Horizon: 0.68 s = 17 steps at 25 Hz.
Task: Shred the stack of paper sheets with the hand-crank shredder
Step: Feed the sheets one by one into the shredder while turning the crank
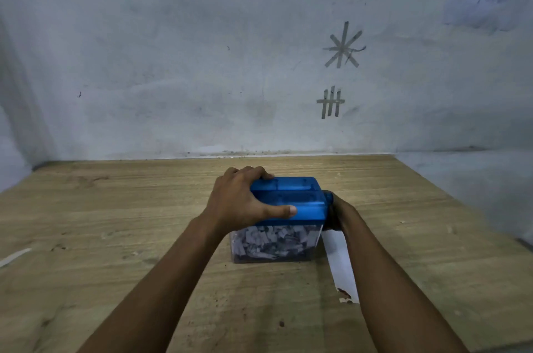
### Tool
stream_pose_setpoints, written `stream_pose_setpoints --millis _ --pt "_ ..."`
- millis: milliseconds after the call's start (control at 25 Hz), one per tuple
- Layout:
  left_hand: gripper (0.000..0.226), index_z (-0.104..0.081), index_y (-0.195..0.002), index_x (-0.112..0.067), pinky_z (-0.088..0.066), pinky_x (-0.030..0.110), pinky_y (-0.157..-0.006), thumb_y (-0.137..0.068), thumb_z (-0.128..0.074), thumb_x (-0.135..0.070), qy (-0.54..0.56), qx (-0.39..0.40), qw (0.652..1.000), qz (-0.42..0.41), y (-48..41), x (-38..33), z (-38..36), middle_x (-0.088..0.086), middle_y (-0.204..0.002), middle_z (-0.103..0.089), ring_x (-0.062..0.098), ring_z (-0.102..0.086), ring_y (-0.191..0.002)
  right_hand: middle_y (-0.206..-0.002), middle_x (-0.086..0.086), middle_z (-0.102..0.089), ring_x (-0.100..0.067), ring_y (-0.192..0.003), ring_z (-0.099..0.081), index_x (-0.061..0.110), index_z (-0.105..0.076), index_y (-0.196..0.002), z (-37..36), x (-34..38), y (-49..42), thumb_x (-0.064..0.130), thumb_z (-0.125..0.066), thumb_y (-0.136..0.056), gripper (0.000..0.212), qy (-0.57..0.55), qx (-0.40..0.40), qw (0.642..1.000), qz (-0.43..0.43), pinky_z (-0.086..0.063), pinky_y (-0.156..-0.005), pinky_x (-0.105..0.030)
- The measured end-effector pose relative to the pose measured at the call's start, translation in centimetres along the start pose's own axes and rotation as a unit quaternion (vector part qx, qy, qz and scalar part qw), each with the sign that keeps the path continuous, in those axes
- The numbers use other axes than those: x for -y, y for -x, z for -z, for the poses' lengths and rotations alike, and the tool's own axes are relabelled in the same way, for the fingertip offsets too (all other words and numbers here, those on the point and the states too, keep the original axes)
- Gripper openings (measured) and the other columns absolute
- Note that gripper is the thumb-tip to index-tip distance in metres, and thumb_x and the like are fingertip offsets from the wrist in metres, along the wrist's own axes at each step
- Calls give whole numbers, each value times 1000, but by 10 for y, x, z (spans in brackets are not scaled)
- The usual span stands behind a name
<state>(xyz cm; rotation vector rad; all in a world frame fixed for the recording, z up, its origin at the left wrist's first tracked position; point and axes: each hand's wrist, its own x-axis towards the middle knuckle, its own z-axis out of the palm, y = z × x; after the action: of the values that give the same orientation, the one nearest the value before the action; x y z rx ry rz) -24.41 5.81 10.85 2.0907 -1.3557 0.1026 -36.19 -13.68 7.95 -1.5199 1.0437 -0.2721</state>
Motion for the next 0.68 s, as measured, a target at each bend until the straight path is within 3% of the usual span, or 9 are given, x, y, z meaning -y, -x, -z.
stream_pose_setpoints --millis 40,120,240,400,480,600,680 --pt "92 -61 -119 -38 -44 38 -93 -49 -55 -97 1 -10 1000 8 0 1 0 -21 -109 -56 12 -49 -106 -70 -12 -63 -23 -56 -59 4 -59 -84 -2 -9 7 20 -46 -102 27 -45 -5 999 -14 -49 -57 -28" --pt "94 -62 -121 -37 -46 39 -95 -49 -55 -97 2 -24 1000 15 1 3 -1 -19 -113 -58 12 -50 -107 -47 -4 -55 -14 -37 -50 8 -55 -74 -5 -18 17 16 -39 -102 33 -107 -29 994 -13 -38 -40 -21" --pt "95 -63 -121 -36 -48 41 -95 -49 -56 -98 11 -33 999 11 3 4 -5 -17 -115 -61 13 -52 -108 -49 -3 -44 -7 -32 -35 11 -50 -66 -3 -25 32 6 -34 -100 38 -23 -111 991 66 -26 -36 -21" --pt "94 -63 -122 -38 -50 42 -94 -51 -58 -99 25 -38 999 12 2 4 -8 -17 -114 -63 12 -54 -106 -69 -7 -64 -18 -63 -58 10 -61 -75 5 -47 42 37 -39 -107 47 42 -142 973 178 -41 -60 -30" --pt "95 -63 -122 -38 -50 41 -95 -49 -58 -99 33 -38 998 21 2 5 -8 -16 -116 -63 12 -53 -108 -81 -6 -69 -21 -77 -64 11 -62 -83 9 -55 51 38 -39 -107 42 51 -145 969 194 -48 -71 -37" --pt "96 -63 -123 -40 -50 41 -95 -49 -58 -100 39 -35 998 25 2 5 -9 -15 -117 -63 12 -53 -108 -101 -6 -67 -27 -100 -62 16 -60 -100 21 -74 62 35 -45 -104 25 146 -239 946 162 -49 -88 -43" --pt "97 -63 -124 -40 -50 42 -95 -49 -58 -100 39 -32 998 27 3 6 -8 -14 -118 -64 12 -54 -109 -127 -10 -58 -31 -123 -50 16 -57 -121 26 -88 69 53 -49 -98 44 265 -266 925 55 -39 -101 -46"
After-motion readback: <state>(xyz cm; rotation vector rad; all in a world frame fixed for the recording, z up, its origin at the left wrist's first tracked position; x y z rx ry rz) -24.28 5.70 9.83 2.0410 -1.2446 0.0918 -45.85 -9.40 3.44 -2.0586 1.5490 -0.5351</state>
